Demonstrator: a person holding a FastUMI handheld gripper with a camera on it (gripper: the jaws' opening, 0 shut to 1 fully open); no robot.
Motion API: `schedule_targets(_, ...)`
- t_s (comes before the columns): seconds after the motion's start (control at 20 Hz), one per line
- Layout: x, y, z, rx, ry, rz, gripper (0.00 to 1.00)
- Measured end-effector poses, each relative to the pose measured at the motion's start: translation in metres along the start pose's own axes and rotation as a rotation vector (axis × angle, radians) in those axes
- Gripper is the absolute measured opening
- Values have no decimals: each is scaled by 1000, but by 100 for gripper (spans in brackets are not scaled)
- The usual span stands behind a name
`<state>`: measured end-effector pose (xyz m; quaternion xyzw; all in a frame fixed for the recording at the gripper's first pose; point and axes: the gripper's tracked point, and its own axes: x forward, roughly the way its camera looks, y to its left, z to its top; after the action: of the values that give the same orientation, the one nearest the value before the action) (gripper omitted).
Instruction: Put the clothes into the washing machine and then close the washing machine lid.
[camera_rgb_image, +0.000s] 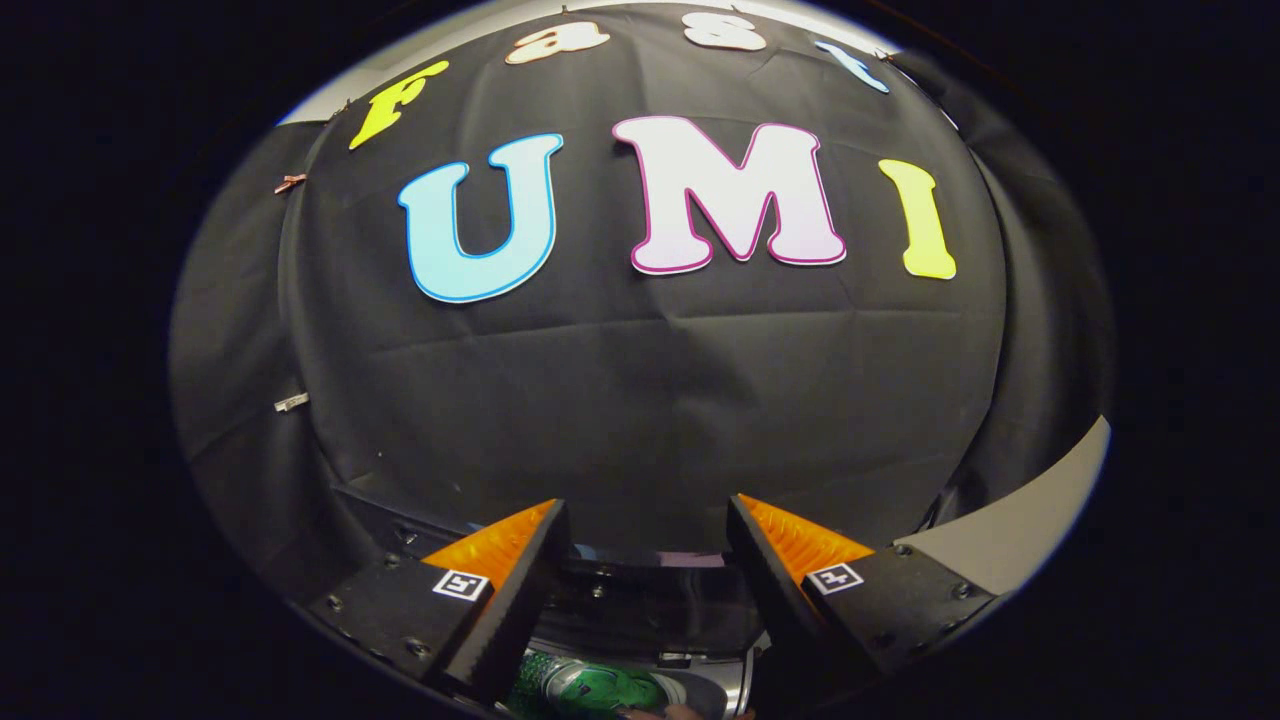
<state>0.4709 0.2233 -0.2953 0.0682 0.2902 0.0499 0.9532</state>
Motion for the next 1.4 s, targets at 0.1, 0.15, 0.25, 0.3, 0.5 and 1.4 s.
schedule_targets(0.1,2,0,0,-4,5,5,100)
schedule_targets(0.15,3,0,-1,0,11,8,100)
schedule_targets(0.25,3,0,0,8,17,11,99)
schedule_targets(0.3,3,1,-1,5,19,10,99)
schedule_targets(0.5,-1,0,-2,5,29,6,100)
schedule_targets(1.4,-85,10,-46,9,154,-4,100)
